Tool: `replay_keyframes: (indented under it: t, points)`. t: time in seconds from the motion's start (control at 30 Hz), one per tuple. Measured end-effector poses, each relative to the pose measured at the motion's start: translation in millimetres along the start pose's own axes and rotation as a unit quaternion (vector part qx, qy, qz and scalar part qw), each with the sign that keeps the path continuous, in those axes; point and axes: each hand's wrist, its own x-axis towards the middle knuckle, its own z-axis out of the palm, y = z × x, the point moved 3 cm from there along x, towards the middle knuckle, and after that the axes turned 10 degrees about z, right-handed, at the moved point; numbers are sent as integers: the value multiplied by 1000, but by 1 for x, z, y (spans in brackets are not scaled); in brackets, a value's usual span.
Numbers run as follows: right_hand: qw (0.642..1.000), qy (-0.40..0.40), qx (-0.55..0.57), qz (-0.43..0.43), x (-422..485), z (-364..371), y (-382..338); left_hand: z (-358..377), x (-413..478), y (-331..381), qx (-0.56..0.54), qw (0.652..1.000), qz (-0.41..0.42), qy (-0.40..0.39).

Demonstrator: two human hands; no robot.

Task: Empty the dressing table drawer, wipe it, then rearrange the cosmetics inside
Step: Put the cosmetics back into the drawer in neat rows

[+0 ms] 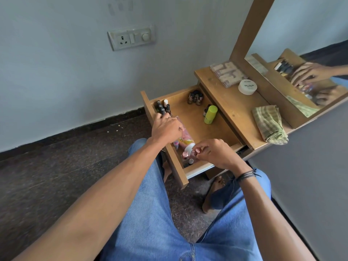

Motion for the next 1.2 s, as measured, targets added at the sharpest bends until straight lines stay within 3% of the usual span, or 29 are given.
replay_keyframes:
  t: [0.4, 0.7, 0.83, 1.2]
  points:
    - [997, -63, -35, -34, 6, -6, -10, -3, -1, 1, -10, 1000, -2, 13]
    - [992, -118, 52, -15, 3, -7, 3, -4, 0, 1, -8, 1000, -5, 12]
    - [992, -90, 91, -19, 1, -7, 7, -3, 1, 1, -9, 1000, -5, 12]
    - [998, -63, 8, 27, 9, 12, 17, -2, 1, -1, -10, 1000, -2, 13]
